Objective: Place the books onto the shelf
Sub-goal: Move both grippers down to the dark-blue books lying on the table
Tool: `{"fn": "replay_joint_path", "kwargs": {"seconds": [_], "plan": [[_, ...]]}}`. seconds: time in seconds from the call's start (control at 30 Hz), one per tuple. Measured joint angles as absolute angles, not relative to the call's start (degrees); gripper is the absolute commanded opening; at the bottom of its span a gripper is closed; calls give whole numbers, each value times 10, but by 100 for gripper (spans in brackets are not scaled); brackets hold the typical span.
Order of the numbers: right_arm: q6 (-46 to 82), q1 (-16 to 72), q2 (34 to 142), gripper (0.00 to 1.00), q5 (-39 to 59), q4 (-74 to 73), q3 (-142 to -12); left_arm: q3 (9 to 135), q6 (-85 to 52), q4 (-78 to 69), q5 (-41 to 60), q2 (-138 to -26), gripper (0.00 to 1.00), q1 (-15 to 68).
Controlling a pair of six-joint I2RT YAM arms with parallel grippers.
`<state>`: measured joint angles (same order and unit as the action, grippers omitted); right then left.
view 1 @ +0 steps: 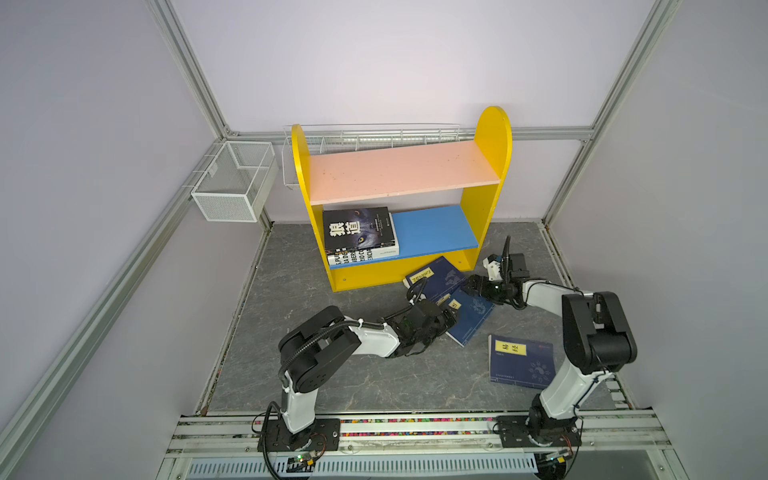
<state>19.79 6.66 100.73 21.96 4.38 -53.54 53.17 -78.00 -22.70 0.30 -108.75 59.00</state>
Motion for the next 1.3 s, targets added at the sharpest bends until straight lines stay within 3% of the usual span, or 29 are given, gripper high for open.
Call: {"fn": "replay_joint_path", "kwargs": {"seconds": [0.63,0.9,1.3], "plan": [[267,131,980,91,132,3,-496,454,-770,-312,-13,-1060,90,585],[304,163,922,96,84,52,-457,437,-751,-289,-30,-1036,91,585],[332,176,896,99,86,86,-444,437,-729,-243,-34,-1009,91,583]]}}
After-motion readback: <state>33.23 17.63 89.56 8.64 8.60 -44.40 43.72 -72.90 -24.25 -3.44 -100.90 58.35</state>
